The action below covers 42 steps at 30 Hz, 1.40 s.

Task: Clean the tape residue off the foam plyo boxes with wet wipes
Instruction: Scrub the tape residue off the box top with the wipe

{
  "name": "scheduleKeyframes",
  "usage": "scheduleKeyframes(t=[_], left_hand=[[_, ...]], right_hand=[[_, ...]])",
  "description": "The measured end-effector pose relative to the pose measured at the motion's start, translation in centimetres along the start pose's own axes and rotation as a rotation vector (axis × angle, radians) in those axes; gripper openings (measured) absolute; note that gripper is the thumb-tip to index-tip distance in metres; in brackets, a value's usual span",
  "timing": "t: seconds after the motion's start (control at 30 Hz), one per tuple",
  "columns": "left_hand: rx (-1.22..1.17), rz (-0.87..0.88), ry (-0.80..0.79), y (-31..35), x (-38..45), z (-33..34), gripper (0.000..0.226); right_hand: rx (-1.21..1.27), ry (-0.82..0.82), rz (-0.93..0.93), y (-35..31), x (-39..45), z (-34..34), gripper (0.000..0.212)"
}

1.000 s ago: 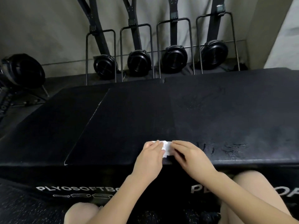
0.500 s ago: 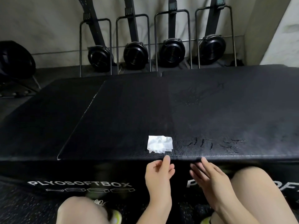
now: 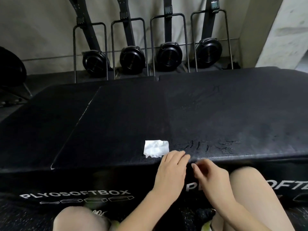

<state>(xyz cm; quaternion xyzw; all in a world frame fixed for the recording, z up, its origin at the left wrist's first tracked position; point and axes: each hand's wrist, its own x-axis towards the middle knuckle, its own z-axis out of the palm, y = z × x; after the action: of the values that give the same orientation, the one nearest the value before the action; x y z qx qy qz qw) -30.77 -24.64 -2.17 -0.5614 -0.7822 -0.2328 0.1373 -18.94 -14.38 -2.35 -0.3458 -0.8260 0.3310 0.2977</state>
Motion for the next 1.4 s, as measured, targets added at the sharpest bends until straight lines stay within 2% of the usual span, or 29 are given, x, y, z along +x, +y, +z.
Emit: scheduleKeyframes(t=[0.03,0.07,0.1,0.17,0.2,0.3,0.43,0.7,0.97,1.07,1.2,1.3,1.4], left_hand=[[0.076,0.056,-0.038,-0.4,0.5,0.0,0.051],[0.13,0.085,-0.078,-0.7,0.9,0.1,0.055],[0.175,0.103,-0.115,-0.9,1.1,0.2,0.056],[0.255,0.132,-0.138,-0.8,1.4,0.3,0.05],[0.276,0.132,-0.139,-0.9,1.6,0.3,0.047],[0.283,0.088,-0.178,-0.8,2.6,-0.4,0.045],[0.354,0.132,-0.191,-0.9,4.2,-2.6,0.043],[0.411,0.262,-0.042,-0.8,8.0,-8.8,0.037],[0.298,0.219,0.077,-6.7,4.5,-12.2,0.023],[0.288,0.251,0.035,-7.5,1.1,-11.3,0.021],[0.322,0.283,-0.098,-7.4,-2.8,-8.2,0.027],[0.33,0.249,-0.143,-7.5,-4.4,-6.2,0.03],[0.274,0.258,-0.137,-7.8,-5.5,-6.6,0.021]], right_hand=[[-0.196,0.053,-0.27,0.7,0.0,-0.3,0.001],[-0.374,0.085,-0.465,1.4,0.2,-0.4,0.013],[-0.502,0.087,-0.575,2.4,0.7,-0.3,0.028],[-0.608,0.066,-0.635,3.8,2.0,0.1,0.046],[-0.623,0.055,-0.66,4.3,2.7,0.3,0.048],[-0.587,0.087,-0.749,5.1,4.1,1.0,0.036],[-0.497,0.171,-0.85,3.9,5.8,-0.1,0.026],[-0.35,0.225,-0.951,-0.3,9.1,-2.4,0.024],[-0.302,0.126,-1.102,-6.0,8.6,1.5,0.025],[-0.289,0.058,-1.164,-5.3,6.6,3.2,0.021],[-0.336,-0.062,-1.184,-1.9,3.9,5.0,0.018],[-0.351,-0.083,-1.131,-0.4,2.3,5.9,0.02],[-0.339,-0.11,-1.049,-0.7,1.4,5.7,0.022]])
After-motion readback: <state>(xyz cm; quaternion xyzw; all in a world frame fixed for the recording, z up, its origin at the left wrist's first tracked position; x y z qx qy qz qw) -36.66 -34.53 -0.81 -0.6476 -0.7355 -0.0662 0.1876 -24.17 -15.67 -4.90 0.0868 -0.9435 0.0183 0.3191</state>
